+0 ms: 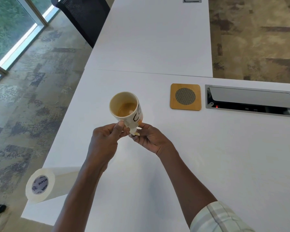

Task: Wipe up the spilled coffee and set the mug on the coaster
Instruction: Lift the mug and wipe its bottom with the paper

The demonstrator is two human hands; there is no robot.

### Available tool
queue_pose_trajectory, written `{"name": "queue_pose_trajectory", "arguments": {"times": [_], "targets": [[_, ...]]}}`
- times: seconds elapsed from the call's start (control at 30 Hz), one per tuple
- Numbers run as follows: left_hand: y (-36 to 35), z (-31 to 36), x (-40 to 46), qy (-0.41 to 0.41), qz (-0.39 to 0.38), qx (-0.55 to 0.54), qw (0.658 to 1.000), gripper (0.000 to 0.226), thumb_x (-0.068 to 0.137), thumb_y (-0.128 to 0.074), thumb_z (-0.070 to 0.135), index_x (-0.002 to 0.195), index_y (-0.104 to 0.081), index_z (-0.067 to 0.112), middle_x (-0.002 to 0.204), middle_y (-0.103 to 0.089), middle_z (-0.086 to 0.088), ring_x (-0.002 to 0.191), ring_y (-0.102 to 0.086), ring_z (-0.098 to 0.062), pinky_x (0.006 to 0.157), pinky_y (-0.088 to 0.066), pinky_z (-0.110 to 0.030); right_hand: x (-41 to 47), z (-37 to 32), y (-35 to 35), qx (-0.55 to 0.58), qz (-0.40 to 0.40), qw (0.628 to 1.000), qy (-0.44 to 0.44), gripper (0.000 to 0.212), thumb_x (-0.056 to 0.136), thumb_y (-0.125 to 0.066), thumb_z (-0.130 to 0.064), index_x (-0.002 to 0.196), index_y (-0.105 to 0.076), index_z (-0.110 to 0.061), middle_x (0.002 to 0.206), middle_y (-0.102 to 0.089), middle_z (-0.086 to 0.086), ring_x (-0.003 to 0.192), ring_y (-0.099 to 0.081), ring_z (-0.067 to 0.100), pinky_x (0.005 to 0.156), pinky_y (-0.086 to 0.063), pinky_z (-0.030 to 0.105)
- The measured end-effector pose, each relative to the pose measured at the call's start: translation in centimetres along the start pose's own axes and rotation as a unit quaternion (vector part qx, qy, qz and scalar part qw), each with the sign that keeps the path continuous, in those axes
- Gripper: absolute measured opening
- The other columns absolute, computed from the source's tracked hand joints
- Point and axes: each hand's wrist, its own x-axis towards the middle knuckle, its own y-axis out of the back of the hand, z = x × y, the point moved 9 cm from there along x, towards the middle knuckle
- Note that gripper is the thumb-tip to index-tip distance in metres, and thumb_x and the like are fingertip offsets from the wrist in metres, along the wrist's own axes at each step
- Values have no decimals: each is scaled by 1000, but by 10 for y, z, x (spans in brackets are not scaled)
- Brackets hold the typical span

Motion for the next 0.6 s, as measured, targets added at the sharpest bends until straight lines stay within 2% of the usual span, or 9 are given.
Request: {"name": "queue_pose_trajectory", "arguments": {"times": [0.07, 0.2, 0.33, 0.4, 0.5, 0.6], "targets": [[0, -2, 3, 0, 4, -7, 1000, 23, 100, -59, 29, 89, -78, 23, 95, -80, 2, 99, -76, -16, 105, -51, -51, -2, -3, 3, 11, -10, 1000, -4, 35, 90, -44, 15, 108, -70, 0, 105, -60, 23, 86, -56, 26, 69, -54, 25], [5, -11, 9, 6, 15, -19, 1000, 25, 100, -59, 29, 86, -78, 19, 93, -80, 1, 99, -76, -17, 105, -50, -52, -5, -9, 13, 49, 0, 999, 4, 40, 87, -45, 14, 126, -52, 7, 104, -56, 25, 84, -58, 24, 68, -54, 24], [9, -25, 17, 8, 27, -38, 999, 24, 99, -60, 29, 86, -78, 18, 92, -80, -1, 100, -75, -18, 106, -49, -52, -8, -24, 21, 94, -4, 995, 39, 57, 65, -69, 16, 119, -57, 8, 96, -60, 22, 78, -58, 21, 62, -50, 21], [10, -34, 23, 12, 35, -42, 998, 23, 100, -60, 28, 85, -77, 22, 90, -80, 1, 99, -75, -16, 107, -49, -50, -12, -33, 31, 93, 24, 994, 53, 48, 68, -63, 15, 115, -61, 7, 94, -60, 22, 76, -58, 21, 60, -49, 19], [11, -53, 33, 26, 51, -51, 997, 25, 101, -58, 26, 84, -76, 20, 91, -79, -1, 100, -75, -17, 108, -48, -50, -24, -43, 44, 76, 66, 993, 65, 43, 78, -47, 14, 119, -57, 4, 94, -60, 21, 75, -59, 20, 59, -50, 19], [12, -72, 45, 40, 65, -66, 995, 29, 101, -57, 24, 79, -75, 19, 89, -78, -4, 100, -74, -20, 107, -48, -47, -36, -50, 52, 73, 79, 991, 75, 44, 74, -53, 13, 117, -62, 3, 91, -64, 20, 75, -60, 21, 59, -51, 20]]}}
